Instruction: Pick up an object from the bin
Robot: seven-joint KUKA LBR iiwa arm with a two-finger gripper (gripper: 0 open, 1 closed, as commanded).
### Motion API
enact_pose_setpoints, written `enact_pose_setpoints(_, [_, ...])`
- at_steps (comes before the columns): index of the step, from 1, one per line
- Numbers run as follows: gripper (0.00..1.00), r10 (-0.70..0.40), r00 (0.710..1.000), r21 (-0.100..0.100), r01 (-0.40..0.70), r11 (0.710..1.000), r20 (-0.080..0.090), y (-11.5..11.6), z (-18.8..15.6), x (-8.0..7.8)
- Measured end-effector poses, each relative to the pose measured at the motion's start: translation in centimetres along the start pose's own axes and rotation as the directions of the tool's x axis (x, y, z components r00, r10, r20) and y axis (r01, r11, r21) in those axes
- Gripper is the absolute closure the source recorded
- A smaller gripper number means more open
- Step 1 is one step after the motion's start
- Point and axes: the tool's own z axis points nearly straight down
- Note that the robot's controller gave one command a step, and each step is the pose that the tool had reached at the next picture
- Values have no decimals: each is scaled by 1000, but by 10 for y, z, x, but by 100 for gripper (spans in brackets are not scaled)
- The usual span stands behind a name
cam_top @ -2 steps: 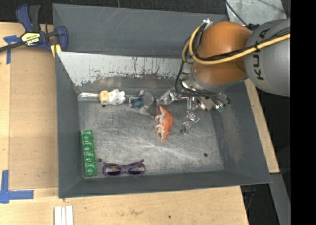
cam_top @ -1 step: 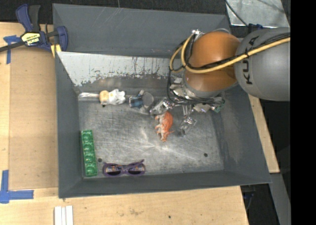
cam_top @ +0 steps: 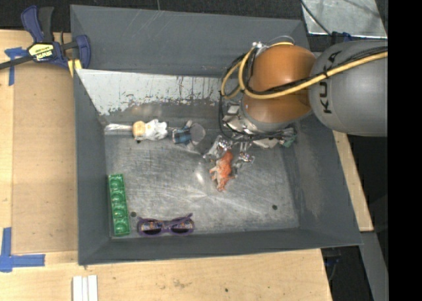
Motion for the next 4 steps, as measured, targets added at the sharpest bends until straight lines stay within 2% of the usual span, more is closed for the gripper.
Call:
enact_pose_setpoints(2, [100, 0, 1000, -2, 0, 1000, -3, 1, -3, 1])
enact_pose_setpoints(3, [100, 1, 1000, -10, -1, 1000, -13, 2, -16, 2])
enact_pose_setpoints(4, [100, 1, 1000, -10, -1, 1000, -13, 2, -36, 2])
